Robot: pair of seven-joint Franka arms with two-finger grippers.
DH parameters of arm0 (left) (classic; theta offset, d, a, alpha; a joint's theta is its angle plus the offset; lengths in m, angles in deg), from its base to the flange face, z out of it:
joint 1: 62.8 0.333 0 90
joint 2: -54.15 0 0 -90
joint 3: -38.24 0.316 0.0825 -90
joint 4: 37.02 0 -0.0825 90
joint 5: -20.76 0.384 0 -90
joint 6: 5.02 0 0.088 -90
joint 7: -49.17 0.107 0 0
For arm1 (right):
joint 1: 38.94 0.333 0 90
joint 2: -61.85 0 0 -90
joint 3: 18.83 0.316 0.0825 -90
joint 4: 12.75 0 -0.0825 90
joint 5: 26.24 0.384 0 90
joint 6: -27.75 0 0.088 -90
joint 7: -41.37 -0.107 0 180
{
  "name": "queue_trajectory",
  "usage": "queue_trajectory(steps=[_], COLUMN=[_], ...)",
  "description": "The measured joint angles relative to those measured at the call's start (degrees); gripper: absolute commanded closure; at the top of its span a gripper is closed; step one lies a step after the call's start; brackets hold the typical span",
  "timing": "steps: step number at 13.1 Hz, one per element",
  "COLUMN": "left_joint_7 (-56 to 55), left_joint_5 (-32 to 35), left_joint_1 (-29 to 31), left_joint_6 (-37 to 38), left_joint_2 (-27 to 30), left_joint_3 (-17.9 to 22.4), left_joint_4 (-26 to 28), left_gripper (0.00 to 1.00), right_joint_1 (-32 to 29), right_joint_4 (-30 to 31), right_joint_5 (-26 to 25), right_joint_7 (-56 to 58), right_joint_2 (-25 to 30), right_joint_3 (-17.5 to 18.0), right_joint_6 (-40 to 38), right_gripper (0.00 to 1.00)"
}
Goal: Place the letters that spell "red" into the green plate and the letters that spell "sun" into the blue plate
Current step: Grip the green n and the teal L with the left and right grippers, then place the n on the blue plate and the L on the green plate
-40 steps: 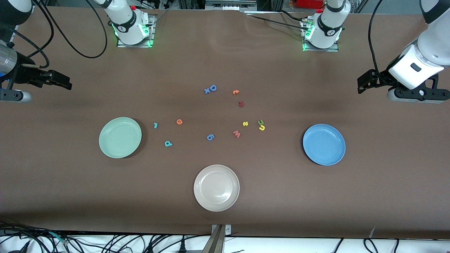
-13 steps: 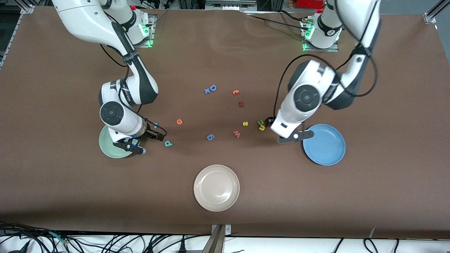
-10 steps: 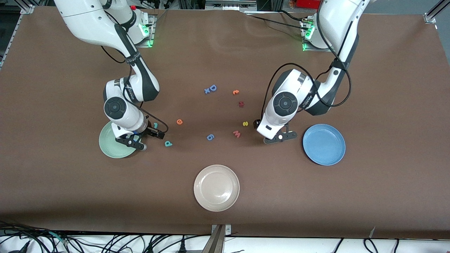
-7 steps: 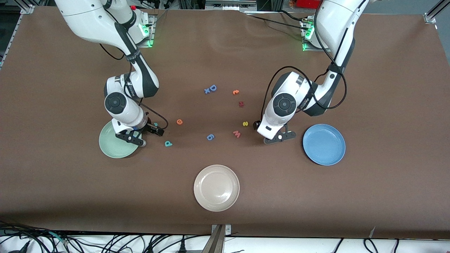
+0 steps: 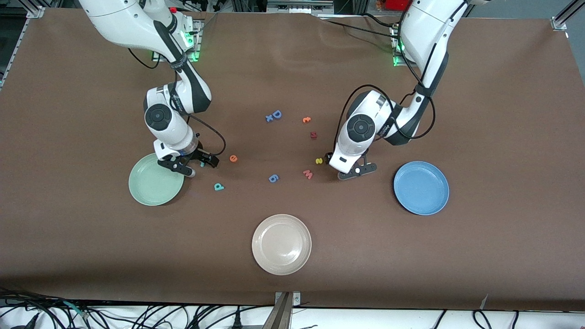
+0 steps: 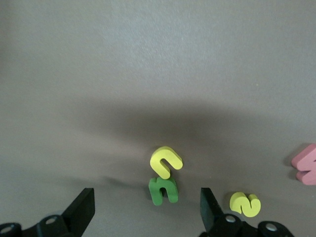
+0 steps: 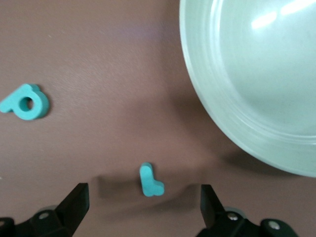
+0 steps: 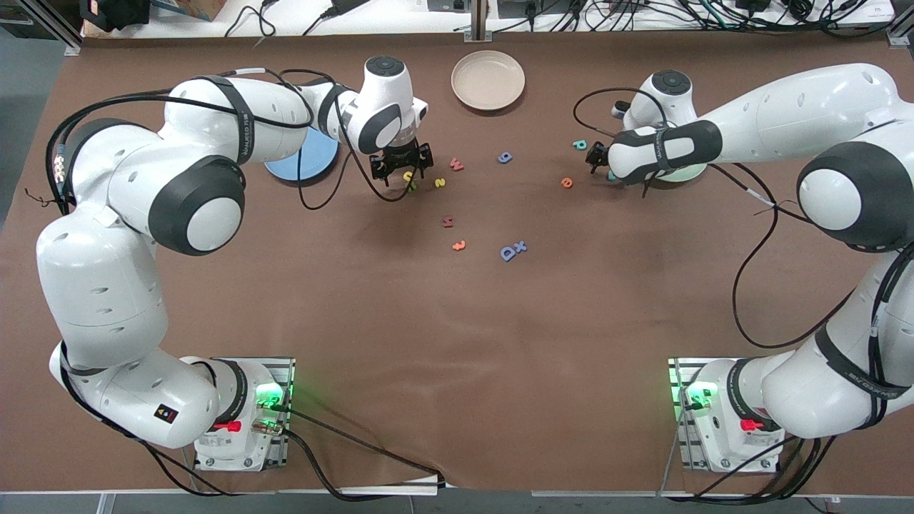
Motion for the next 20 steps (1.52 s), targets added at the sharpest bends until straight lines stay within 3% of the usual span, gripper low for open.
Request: queue_trajectory(steps=[3, 7, 10, 12, 17, 20], left_joint_7=[-0.44, -0.98, -1.26, -1.61, -2.43, -2.44], left_joint_5=[0.0, 0.0, 0.0, 0.0, 0.0, 0.0], left_joint_1=[-0.83, -0.89, -0.89, -0.89, -0.81, -0.64], left_joint_6=[-2.53, -4.32, -4.58, -4.66, -3.81, 0.86], left_joint_2=[-0.41, -1.52, -1.45, -1.36, -1.07, 1.05], left_joint_3=[0.0, 0.01, 0.01, 0.02, 0.16, 0.4], left_joint_4=[0.98, 0.99, 0.97, 0.97, 0.81, 0.19], left_gripper=[0.2, 0.59, 0.92, 0.95, 0.95, 0.95], right_joint_1=[0.0, -0.01, -0.01, -0.02, -0.01, 0.0], right_joint_4=[0.49, 0.72, 0.8, 0.87, 0.58, -4.59], right_joint_5=[0.0, 0.0, -0.01, -0.01, -0.01, -0.06], right_joint_7=[-0.01, 0.01, 0.02, 0.02, 0.08, 0.17], right_joint_2=[0.0, 0.22, 0.78, 0.85, 0.92, 1.81], right_joint_3=[0.0, -0.09, -0.16, -0.16, -0.14, -0.26], right_joint_6=[0.04, -0.02, -0.15, -0.13, -0.63, -9.67], right_gripper=[0.25, 0.66, 0.87, 0.94, 0.95, 0.94])
